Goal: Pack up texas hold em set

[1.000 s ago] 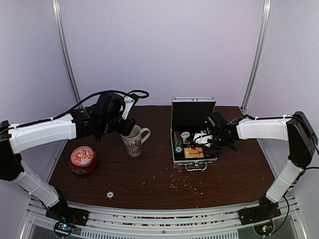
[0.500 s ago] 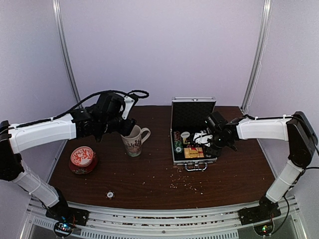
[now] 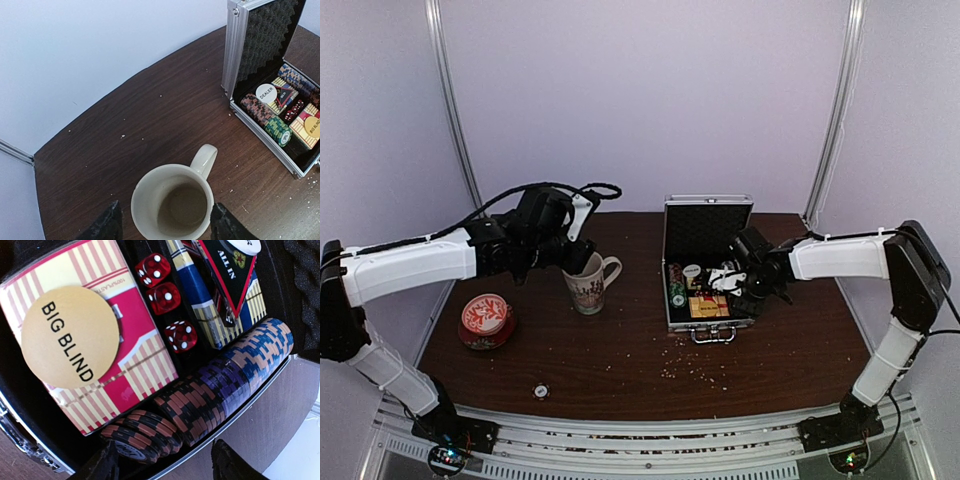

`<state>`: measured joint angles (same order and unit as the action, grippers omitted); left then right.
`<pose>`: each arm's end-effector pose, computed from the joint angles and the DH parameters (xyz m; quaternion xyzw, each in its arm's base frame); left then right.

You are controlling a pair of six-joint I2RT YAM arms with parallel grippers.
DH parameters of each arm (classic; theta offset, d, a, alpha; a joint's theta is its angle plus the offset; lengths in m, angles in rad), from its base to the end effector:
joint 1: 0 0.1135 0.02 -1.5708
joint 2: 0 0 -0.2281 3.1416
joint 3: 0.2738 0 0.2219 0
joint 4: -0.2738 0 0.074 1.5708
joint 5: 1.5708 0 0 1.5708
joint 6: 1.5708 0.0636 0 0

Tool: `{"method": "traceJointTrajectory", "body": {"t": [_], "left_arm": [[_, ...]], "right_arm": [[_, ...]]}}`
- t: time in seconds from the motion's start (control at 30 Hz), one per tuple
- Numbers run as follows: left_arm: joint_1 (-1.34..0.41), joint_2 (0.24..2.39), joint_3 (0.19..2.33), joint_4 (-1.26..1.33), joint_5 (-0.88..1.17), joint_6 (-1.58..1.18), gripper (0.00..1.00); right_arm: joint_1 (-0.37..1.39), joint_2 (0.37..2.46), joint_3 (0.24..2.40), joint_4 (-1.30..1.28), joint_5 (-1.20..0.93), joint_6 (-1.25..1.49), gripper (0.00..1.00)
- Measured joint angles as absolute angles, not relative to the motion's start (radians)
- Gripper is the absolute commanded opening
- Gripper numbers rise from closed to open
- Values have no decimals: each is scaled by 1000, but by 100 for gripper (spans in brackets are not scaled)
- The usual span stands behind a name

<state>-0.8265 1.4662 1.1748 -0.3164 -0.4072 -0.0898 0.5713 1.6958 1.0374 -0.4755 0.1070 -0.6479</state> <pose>0.2399 -0.2233 0.2608 0.2252 0.8435 -0.0399 0.4860 0.2663 0.1631 0.1322 -0.5486 0.8059 -0.0605 0.2142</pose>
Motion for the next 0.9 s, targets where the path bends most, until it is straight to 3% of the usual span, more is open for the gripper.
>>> {"method": "traceJointTrajectory", "body": {"t": [0.57, 0.9], "left_arm": [[-826, 1477, 1186, -318, -400, -90, 61], [-826, 1496, 1212, -365, -391, -109, 62]], "right_arm": [[530, 1757, 1123, -535, 63, -629, 63], [530, 1742, 1214, -705, -26, -634, 64]]}}
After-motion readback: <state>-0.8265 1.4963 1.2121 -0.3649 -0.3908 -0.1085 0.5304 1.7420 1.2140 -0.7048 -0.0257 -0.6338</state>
